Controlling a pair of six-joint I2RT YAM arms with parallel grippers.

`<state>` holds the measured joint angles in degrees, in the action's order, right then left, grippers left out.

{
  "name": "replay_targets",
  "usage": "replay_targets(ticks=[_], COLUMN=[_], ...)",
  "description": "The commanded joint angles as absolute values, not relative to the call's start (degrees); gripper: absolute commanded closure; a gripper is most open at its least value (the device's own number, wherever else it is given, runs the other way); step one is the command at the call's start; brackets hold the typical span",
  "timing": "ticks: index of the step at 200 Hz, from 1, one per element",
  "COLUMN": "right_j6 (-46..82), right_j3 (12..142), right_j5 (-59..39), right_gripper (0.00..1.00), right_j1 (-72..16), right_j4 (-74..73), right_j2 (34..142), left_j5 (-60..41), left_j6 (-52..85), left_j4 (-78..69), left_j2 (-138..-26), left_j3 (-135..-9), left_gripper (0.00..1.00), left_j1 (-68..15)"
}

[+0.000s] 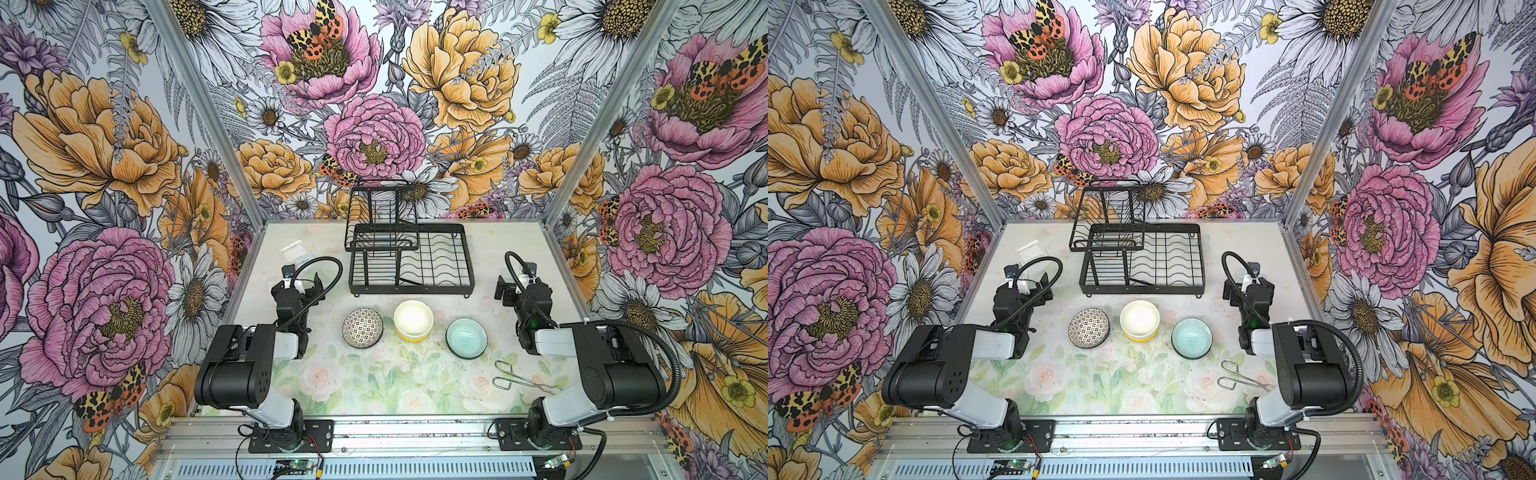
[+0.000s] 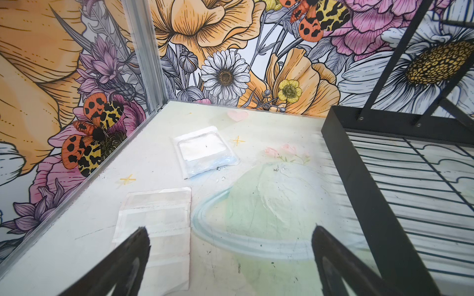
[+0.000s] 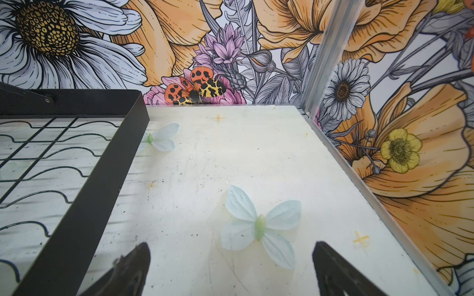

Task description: Load the bowls into the dish rack

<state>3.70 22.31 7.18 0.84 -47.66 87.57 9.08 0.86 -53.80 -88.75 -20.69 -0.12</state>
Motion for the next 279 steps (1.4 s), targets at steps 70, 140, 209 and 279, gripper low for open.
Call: replay_targets(ticks=[70, 140, 209, 279], right_j6=[5.34, 11.65, 15.81, 17.83], right_j3=[19.49, 39.7, 47.44, 48.66], right_j5=[13.49, 16.0, 12.61, 6.38], right_gripper=[0.01, 0.01, 0.01, 0.01], right_j1=[-0.31, -3.52, -11.37, -13.74], right_j4=[-49.14, -6.78, 9.3, 18.35], right_j2=[80.74, 61.29, 61.65, 65.73], left_j5=[14.21, 28.03, 15.11, 1.91], left_j6=[2.13, 10.31, 26.75, 34.3], left_j4=[-44.27, -0.35, 34.73, 50.47], left_j2=[-81.15, -61.62, -54.04, -54.62], left_j3=[-23.23, -36.93, -44.7, -49.0], left_gripper=[0.01, 0.01, 0.01, 0.01], left_j1=[0.35, -7.99, -14.54, -22.22])
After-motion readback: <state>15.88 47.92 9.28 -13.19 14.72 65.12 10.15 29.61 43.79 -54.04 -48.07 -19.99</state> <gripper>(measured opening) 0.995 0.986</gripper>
